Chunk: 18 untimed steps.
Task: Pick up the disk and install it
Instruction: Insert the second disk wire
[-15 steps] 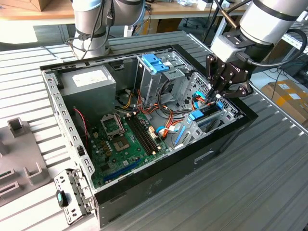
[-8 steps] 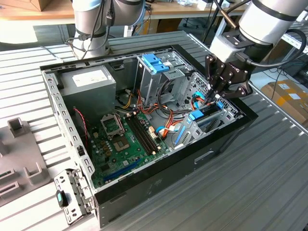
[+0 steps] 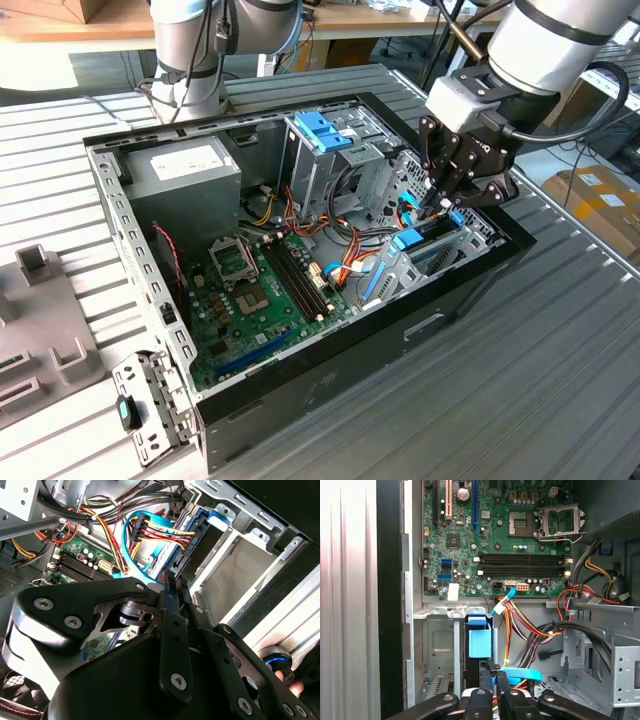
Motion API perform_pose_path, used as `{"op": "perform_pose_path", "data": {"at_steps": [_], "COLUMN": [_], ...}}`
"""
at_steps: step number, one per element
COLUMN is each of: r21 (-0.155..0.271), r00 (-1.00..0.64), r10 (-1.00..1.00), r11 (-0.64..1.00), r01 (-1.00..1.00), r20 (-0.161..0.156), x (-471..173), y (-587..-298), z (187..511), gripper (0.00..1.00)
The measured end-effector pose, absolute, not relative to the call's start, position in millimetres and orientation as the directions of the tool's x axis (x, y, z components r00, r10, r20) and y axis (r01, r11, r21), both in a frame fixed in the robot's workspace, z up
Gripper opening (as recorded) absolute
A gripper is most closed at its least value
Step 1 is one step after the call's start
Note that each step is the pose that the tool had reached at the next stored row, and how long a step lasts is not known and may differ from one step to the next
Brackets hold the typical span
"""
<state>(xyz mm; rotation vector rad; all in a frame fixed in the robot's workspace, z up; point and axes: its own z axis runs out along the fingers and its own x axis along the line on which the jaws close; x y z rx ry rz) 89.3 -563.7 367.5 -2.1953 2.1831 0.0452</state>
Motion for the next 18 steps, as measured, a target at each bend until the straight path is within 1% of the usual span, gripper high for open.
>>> {"op": "perform_pose_path", "data": {"at_steps": [2, 7, 14, 18], "r21": [-0.015, -0.079, -0.152, -0.155], "r00": [0.006, 0.009, 0.013, 0.013], "r10": [-0.999, -0.999, -0.999, -0.999], "r11": [-0.005, -0.005, -0.005, -0.005], "r01": [-1.0, -0.997, -0.988, -0.988], "r20": [-0.053, -0.052, -0.051, -0.052], "x": [89.0, 89.0, 88.8, 88.8], "y": [-563.7, -563.7, -563.7, -563.7], "z": [367.5, 366.3, 365.3, 365.2], "gripper": [0.16, 0.16, 0.16, 0.16]}}
